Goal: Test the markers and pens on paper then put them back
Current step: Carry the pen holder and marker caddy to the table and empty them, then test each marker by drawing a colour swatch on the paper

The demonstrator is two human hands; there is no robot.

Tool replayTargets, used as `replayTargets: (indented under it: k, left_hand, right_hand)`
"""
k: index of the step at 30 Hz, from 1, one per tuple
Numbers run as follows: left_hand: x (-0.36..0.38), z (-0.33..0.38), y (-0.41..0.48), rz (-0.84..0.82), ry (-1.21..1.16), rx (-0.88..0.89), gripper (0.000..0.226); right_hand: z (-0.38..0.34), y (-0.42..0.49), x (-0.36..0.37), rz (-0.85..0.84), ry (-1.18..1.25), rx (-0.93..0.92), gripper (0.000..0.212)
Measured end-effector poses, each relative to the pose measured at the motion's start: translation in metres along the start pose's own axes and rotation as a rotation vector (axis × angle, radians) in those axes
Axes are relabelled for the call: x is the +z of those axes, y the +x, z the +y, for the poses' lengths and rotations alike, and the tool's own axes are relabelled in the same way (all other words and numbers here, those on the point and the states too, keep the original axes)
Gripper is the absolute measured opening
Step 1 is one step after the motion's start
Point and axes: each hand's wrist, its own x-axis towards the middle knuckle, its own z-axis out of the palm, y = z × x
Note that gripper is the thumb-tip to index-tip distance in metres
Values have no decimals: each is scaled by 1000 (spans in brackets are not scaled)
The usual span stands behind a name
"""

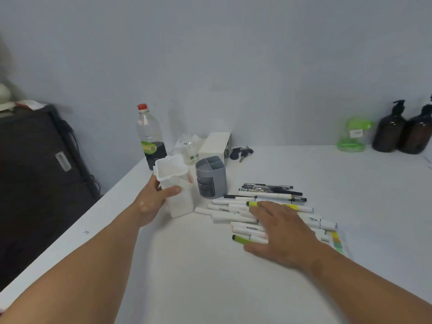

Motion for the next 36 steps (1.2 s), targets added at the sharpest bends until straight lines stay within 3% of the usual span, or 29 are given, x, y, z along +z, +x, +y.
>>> replayTargets:
  k: [7,10,12,14,16,17,19,22,24,27,36]
  left_hand:
    - [-3,-4,11,-18,58,-54,77]
    - [-8,-9,2,4,160,-79,102]
    - [-4,-9,-12,138,235,-118,116]
    - [10,-10,-37,332,396,-135,102]
    - [36,-15,-74,466,604,-43,66]
    - [52,-20,-95,456,680,56,47]
    - [87,-31,-135,254,783,265,25]
    - [138,-44,-167,-68,995,596,24]
    - [165,-47,-166,-128,1054,750,28]
    - [198,-50,-158,-131,1123,729,26]
    - [243,-55,-141,-15,1218,675,9]
  right_hand:
    - [-1,0,-4,20,29,-10,104]
    - [-2,-2,-11,21,26,-16,106]
    - [-2,-8,-18,-8,39,-28,107]
    - [-1,-20,-26,-41,55,-42,110]
    - [5,-39,-33,-33,72,-48,110]
    - [9,-51,-36,-24,79,-42,108]
    - [19,-81,-39,22,93,-5,98]
    - [39,-129,-41,104,65,117,69]
    - [51,-156,-44,78,16,241,53]
    - [62,-190,-45,13,-15,315,45]
    - [72,-247,-51,14,48,313,46]
